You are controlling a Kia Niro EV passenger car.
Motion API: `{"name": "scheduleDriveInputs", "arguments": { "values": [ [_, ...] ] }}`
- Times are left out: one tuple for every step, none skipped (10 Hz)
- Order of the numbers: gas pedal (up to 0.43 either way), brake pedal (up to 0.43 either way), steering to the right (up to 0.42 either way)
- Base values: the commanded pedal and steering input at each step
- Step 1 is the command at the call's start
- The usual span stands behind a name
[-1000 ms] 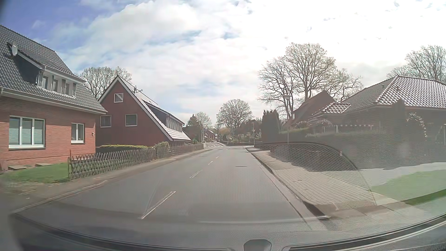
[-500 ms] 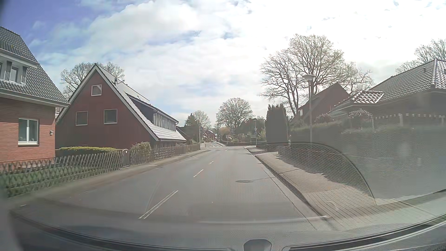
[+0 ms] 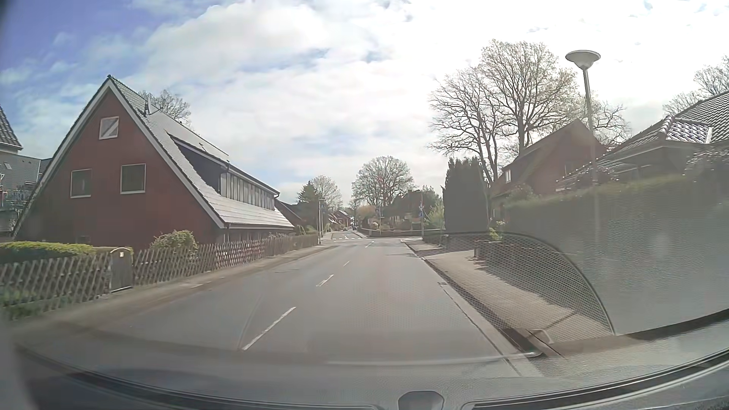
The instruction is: Follow the waypoints while adhering to traffic rules and regulations
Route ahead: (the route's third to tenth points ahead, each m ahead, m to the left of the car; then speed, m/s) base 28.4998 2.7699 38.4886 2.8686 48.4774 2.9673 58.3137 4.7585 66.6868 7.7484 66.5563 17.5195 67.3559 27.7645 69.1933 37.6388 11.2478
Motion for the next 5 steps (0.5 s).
{"name": "scheduleDriveInputs", "arguments": {
  "values": [
    [0.118, 0.0, 0.001],
    [0.11, 0.0, 0.001],
    [0.028, 0.0, 0.001],
    [0.0, 0.0, 0.0],
    [0.0, 0.0, 0.001]
  ]
}}
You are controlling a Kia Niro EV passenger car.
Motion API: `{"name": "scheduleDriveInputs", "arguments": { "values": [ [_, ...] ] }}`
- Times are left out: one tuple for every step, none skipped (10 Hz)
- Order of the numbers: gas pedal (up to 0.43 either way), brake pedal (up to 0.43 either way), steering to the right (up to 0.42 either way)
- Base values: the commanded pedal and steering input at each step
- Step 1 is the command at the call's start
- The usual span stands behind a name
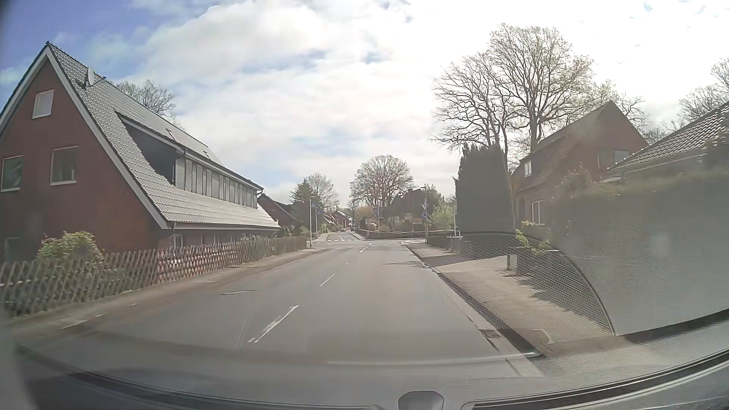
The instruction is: Follow the waypoints while adhering to traffic rules and regulations
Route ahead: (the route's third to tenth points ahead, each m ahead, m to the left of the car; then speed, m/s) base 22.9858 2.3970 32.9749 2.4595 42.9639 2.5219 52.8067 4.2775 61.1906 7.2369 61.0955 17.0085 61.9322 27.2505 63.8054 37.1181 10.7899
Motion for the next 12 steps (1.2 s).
{"name": "scheduleDriveInputs", "arguments": {
  "values": [
    [0.0, 0.0, 0.0],
    [0.0, 0.0, 0.0],
    [0.0, 0.0, 0.0],
    [0.0, 0.0, 0.0],
    [0.02, 0.0, 0.0],
    [0.028, 0.0, -0.001],
    [0.028, 0.0, -0.002],
    [0.039, 0.0, -0.003],
    [0.039, 0.0, -0.003],
    [0.039, 0.0, -0.003],
    [0.039, 0.0, -0.003],
    [0.047, 0.0, -0.003]
  ]
}}
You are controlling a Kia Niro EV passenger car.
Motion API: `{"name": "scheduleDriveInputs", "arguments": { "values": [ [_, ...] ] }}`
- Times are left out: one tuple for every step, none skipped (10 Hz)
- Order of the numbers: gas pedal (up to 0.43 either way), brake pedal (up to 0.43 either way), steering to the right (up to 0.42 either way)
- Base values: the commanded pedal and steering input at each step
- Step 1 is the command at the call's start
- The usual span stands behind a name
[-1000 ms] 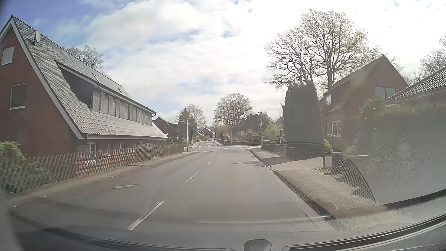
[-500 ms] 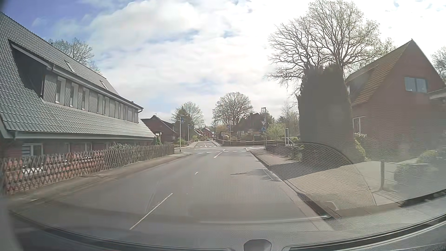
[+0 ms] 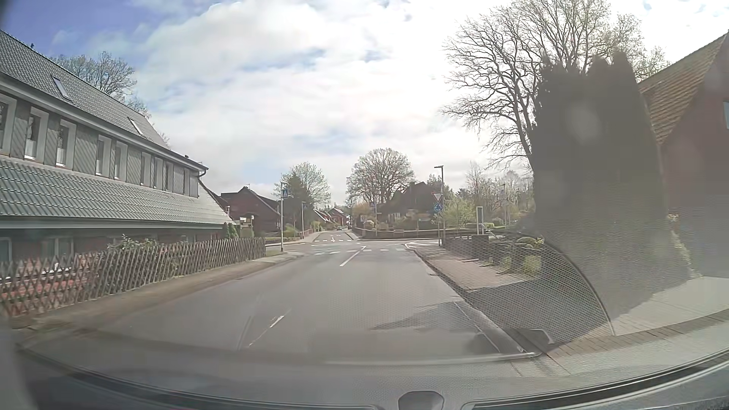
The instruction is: Follow the waypoints while adhering to traffic rules and regulations
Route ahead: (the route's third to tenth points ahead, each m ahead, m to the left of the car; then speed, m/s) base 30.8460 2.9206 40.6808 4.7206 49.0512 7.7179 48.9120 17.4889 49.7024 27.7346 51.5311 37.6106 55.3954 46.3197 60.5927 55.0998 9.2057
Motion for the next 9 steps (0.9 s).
{"name": "scheduleDriveInputs", "arguments": {
  "values": [
    [0.059, 0.0, -0.003],
    [0.059, 0.0, -0.003],
    [0.059, 0.0, -0.003],
    [0.059, 0.0, -0.003],
    [0.059, 0.006, -0.003],
    [0.059, 0.0, -0.003],
    [0.059, 0.0, -0.003],
    [0.059, 0.0, -0.003],
    [0.059, 0.0, -0.003]
  ]
}}
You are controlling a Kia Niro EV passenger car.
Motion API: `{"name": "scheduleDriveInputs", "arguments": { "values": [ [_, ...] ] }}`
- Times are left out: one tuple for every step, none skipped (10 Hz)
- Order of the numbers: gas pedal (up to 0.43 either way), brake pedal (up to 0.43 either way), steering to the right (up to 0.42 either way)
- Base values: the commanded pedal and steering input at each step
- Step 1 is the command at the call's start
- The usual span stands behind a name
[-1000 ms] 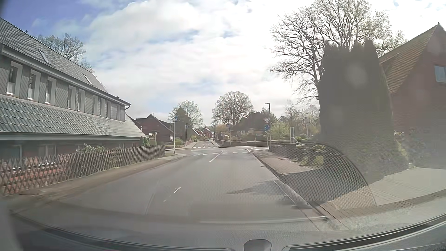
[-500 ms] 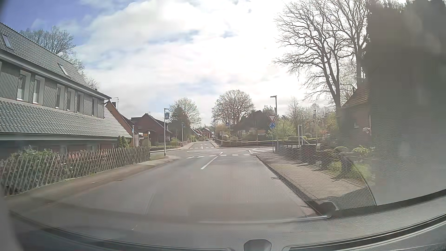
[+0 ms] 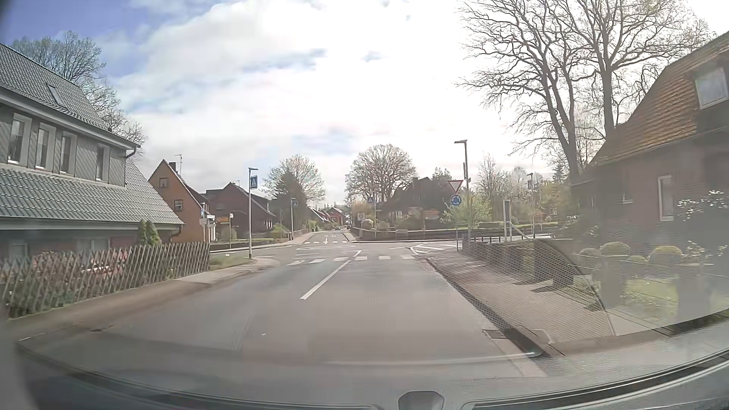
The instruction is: Follow the waypoints while adhering to traffic rules and regulations
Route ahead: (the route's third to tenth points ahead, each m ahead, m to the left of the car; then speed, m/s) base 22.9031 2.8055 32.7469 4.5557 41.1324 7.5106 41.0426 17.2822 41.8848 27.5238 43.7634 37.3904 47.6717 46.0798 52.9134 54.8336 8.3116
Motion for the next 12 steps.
{"name": "scheduleDriveInputs", "arguments": {
  "values": [
    [0.047, 0.0, -0.003],
    [0.047, 0.0, -0.003],
    [0.039, 0.0, -0.003],
    [0.039, 0.0, -0.003],
    [0.039, 0.0, -0.003],
    [0.039, 0.0, -0.001],
    [0.039, 0.0, 0.0],
    [0.039, 0.0, 0.0],
    [0.039, 0.0, 0.0],
    [0.039, 0.0, 0.0],
    [0.039, 0.0, 0.0],
    [0.039, 0.0, 0.0]
  ]
}}
